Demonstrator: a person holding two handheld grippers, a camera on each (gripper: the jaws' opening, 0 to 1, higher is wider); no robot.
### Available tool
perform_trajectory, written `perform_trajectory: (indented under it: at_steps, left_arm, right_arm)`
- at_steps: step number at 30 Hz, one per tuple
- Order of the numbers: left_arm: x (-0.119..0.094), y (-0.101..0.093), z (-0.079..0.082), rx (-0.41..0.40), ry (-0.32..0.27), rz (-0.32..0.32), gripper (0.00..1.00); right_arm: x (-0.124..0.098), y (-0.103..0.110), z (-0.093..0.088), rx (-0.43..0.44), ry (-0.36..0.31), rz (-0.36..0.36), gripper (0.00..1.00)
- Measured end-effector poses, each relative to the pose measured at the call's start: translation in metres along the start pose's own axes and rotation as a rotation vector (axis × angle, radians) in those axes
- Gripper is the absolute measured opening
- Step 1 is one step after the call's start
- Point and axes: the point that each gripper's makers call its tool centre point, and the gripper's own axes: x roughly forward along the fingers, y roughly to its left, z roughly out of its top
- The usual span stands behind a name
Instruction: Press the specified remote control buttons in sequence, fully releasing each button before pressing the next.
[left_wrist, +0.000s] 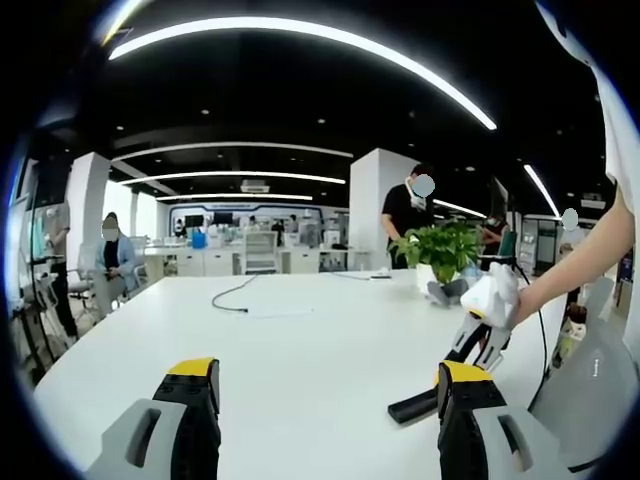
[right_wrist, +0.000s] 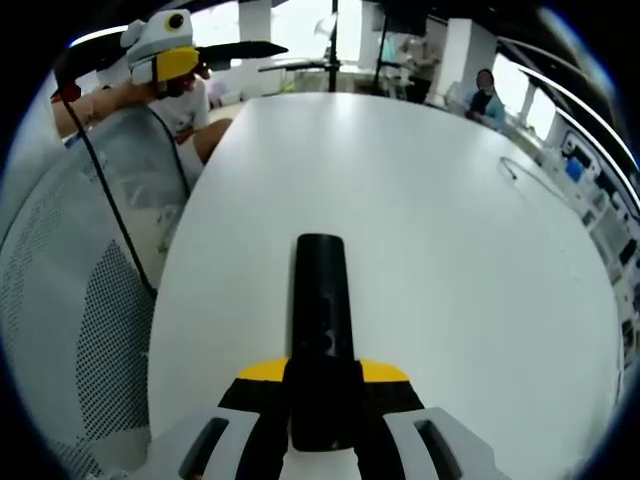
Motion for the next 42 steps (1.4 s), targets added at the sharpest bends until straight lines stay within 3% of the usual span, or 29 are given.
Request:
perform_trajectory:
  at_steps: [42]
  left_arm:
    - [-0.001,0.006,-0.002,0.001,0.008,0.026,0.92]
  right_arm:
    - [0.004,-0.032,0.006,-0.007,-0.001,0.009,0.21]
